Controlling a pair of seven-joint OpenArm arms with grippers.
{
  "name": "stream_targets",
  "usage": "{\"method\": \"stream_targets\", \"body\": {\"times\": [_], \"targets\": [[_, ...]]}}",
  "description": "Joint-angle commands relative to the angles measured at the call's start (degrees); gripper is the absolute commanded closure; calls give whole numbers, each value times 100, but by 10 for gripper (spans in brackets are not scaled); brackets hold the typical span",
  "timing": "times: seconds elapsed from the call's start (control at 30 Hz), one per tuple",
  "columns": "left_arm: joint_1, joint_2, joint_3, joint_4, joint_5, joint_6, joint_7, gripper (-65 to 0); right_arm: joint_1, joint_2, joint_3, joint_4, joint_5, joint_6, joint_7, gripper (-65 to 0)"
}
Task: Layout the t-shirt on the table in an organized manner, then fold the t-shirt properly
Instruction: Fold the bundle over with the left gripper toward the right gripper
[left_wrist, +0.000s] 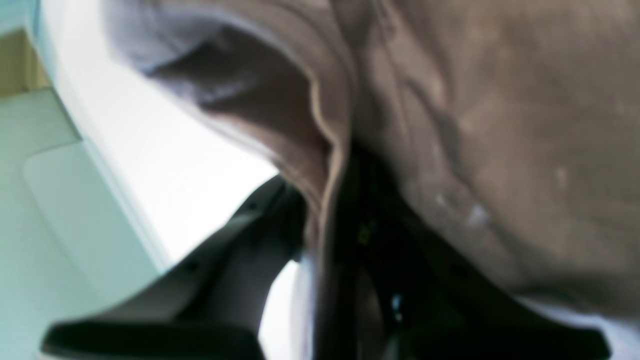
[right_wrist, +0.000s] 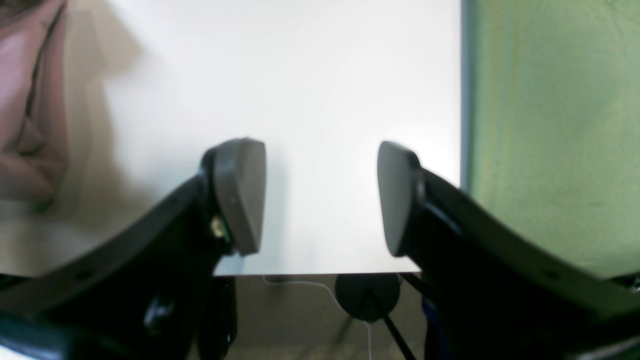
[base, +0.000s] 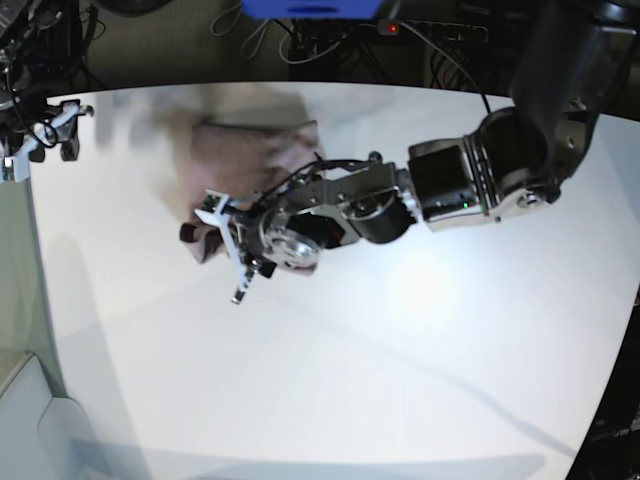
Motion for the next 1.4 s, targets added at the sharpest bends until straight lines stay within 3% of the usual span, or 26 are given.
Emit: {"method": "stream_targets", "body": {"times": [0.0, 0.07, 0.13, 0.3, 0.63, 1.0, 1.17, 1.27, 1.37], "targets": [[-165, 60, -54, 71, 225, 57, 22, -6, 5, 76, 37, 105, 84, 38, 115, -355], [-148, 60, -71, 71, 444, 57, 22, -14, 5, 76, 37, 105, 84, 38, 115, -355], [-148, 43, -80, 62, 541, 57, 31, -67, 5, 76, 37, 105, 84, 38, 115, -355], [-78, 16, -273, 97, 550, 66, 31, -306, 5, 76, 37, 105, 84, 38, 115, -355], [2, 16, -748, 141, 603, 75, 31, -303, 5, 76, 2, 105, 84, 38, 115, -355], [28, 7, -2190, 765, 603, 57, 31, -303, 14, 49, -7, 105, 93, 38, 115, -355], [195, -1, -2480, 835, 603, 48, 268, -305, 32, -47, -16, 105, 93, 38, 115, -355], [195, -212, -2533, 862, 567, 48, 664, -304, 32, -188, -183, 254, 102, 38, 115, -355], [265, -494, -3183, 1143, 532, 48, 840, -305, 14, -329, -596, 632, 102, 38, 115, -355]]}}
